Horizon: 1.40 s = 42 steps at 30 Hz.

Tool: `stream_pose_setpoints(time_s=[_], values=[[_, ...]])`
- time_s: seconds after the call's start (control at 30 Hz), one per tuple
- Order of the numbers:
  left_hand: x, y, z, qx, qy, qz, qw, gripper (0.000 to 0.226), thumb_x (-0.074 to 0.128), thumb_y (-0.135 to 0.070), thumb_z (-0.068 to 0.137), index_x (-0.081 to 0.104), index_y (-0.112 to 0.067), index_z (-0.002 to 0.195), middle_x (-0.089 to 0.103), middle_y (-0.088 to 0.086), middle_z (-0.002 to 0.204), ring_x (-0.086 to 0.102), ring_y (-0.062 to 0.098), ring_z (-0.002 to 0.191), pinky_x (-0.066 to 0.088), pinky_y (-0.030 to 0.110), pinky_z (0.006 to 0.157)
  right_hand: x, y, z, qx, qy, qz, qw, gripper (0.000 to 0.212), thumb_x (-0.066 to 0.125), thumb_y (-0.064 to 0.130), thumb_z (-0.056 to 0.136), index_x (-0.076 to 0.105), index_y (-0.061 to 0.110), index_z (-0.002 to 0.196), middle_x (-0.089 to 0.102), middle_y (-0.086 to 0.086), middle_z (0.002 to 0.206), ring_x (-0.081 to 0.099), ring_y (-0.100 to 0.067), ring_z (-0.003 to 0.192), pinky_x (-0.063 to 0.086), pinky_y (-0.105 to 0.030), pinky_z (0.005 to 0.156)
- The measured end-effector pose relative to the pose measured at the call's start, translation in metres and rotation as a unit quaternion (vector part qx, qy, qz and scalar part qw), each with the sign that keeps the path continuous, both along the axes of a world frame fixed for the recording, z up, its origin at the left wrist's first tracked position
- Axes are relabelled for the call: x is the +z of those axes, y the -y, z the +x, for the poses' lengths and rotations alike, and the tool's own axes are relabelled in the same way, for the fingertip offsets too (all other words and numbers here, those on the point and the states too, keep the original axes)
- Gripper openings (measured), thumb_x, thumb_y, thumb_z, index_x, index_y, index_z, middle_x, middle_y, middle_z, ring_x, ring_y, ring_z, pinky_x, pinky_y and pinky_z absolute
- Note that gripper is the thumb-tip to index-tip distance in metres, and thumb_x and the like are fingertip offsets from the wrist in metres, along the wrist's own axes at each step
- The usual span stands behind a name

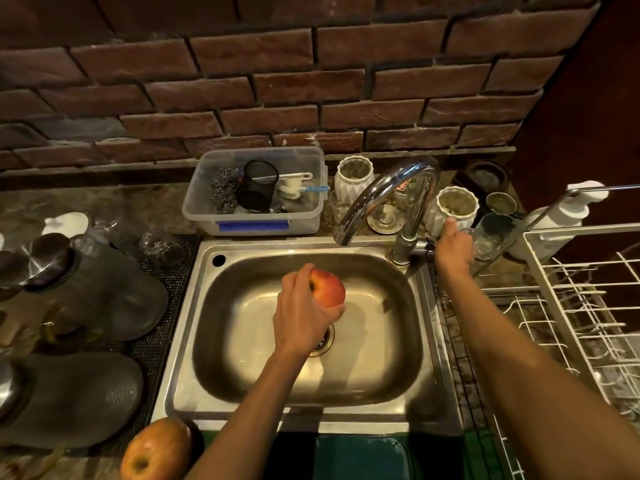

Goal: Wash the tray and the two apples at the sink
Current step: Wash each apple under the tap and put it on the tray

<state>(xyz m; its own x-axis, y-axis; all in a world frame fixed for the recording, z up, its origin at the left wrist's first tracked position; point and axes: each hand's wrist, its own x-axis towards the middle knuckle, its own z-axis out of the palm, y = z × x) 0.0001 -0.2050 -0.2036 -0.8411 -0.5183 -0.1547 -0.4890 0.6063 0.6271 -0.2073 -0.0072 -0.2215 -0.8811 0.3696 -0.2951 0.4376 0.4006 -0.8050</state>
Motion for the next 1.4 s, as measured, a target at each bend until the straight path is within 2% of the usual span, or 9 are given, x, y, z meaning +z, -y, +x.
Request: stream_pose_setpoints(time_s=[0.17, 0.7, 0.8, 0.9, 0.97, 1.1, 1.17, 1.3, 1.4], values=[[-0.002, -0.001, 0.001, 0.004, -0.002, 0.018, 1.0, 0.094, 0.085, -0.053, 0.063, 0.034, -0.039, 0.141, 0.039, -0.006, 0.144, 0.05, 0.022, 0.125, 0.048, 0.038, 0.091, -0.011, -0.004, 0.005, 0.012, -0.005, 0.025, 1.0, 0.07, 0.029, 0.056, 0.101, 0.064, -0.003, 0.097, 0.061, -0.032, 0.117, 0.056, -0.04, 0.107, 0.044, -0.045, 0.089], [0.007, -0.003, 0.004, 0.031, -0.033, 0.105, 0.993, 0.09, 0.088, -0.051, 0.061, 0.038, -0.041, 0.134, 0.036, -0.012, 0.124, 0.047, 0.013, 0.109, 0.049, 0.026, 0.079, -0.017, -0.007, -0.005, -0.054, 0.032, -0.062, 0.996, 0.073, 0.028, 0.058, 0.099, 0.06, -0.003, 0.124, 0.059, -0.028, 0.128, 0.058, -0.045, 0.117, 0.048, -0.058, 0.099], [0.008, -0.003, 0.007, 0.047, -0.055, 0.182, 0.981, 0.077, 0.088, -0.051, 0.058, 0.041, -0.051, 0.12, 0.042, -0.014, 0.121, 0.05, 0.011, 0.106, 0.051, 0.022, 0.075, -0.004, 0.003, 0.006, -0.1, 0.021, -0.072, 0.992, 0.061, 0.03, 0.045, 0.103, 0.056, -0.003, 0.13, 0.057, -0.027, 0.133, 0.055, -0.042, 0.122, 0.045, -0.048, 0.103], [0.008, -0.004, 0.013, 0.089, -0.084, 0.33, 0.936, 0.066, 0.084, -0.052, 0.057, 0.048, -0.056, 0.112, 0.049, -0.02, 0.122, 0.055, 0.011, 0.107, 0.058, 0.026, 0.075, 0.016, 0.026, 0.054, -0.13, -0.058, -0.071, 0.987, 0.034, 0.034, 0.025, 0.104, 0.055, 0.006, 0.122, 0.061, -0.014, 0.12, 0.056, -0.035, 0.114, 0.044, -0.038, 0.085], [0.005, -0.007, 0.014, 0.114, -0.09, 0.413, 0.899, 0.054, 0.082, -0.047, 0.07, 0.054, -0.049, 0.116, 0.058, -0.011, 0.125, 0.064, 0.017, 0.106, 0.063, 0.035, 0.075, 0.025, 0.051, 0.105, -0.03, -0.086, -0.169, 0.981, 0.025, 0.04, 0.028, 0.103, 0.055, 0.018, 0.119, 0.059, 0.007, 0.104, 0.06, -0.025, 0.101, 0.045, -0.031, 0.074], [0.008, -0.017, 0.015, 0.136, -0.085, 0.485, 0.86, 0.034, 0.061, -0.056, 0.089, 0.06, -0.038, 0.118, 0.063, 0.005, 0.122, 0.072, 0.024, 0.096, 0.064, 0.044, 0.071, 0.029, 0.094, 0.168, 0.232, 0.027, -0.304, 0.923, 0.037, 0.046, 0.046, 0.101, 0.049, 0.04, 0.137, 0.058, 0.017, 0.121, 0.062, -0.005, 0.105, 0.054, -0.019, 0.072], [0.01, -0.018, 0.014, 0.148, -0.077, 0.436, 0.885, 0.034, 0.048, -0.063, 0.093, 0.062, -0.038, 0.111, 0.066, 0.004, 0.112, 0.073, 0.022, 0.091, 0.063, 0.04, 0.067, 0.028, 0.103, 0.172, 0.238, 0.04, -0.309, 0.92, 0.029, 0.054, 0.037, 0.099, 0.056, 0.035, 0.127, 0.063, 0.009, 0.118, 0.064, -0.009, 0.103, 0.055, -0.019, 0.07], [0.009, -0.015, 0.013, 0.11, -0.039, 0.293, 0.949, 0.04, 0.03, -0.061, 0.1, 0.058, -0.035, 0.111, 0.067, 0.004, 0.11, 0.067, 0.018, 0.098, 0.059, 0.04, 0.085, 0.03, 0.111, 0.165, 0.2, 0.07, -0.254, 0.944, 0.013, 0.054, 0.027, 0.096, 0.066, 0.023, 0.1, 0.07, -0.002, 0.098, 0.067, -0.02, 0.093, 0.056, -0.037, 0.078], [0.013, -0.015, 0.01, 0.073, -0.058, 0.292, 0.952, 0.018, 0.043, -0.042, 0.102, 0.054, -0.044, 0.117, 0.066, -0.008, 0.105, 0.066, 0.006, 0.09, 0.056, 0.02, 0.066, 0.033, 0.114, 0.163, 0.124, 0.164, -0.272, 0.94, 0.026, 0.047, 0.032, 0.097, 0.069, 0.019, 0.097, 0.071, -0.009, 0.096, 0.067, -0.026, 0.092, 0.057, -0.04, 0.083]])
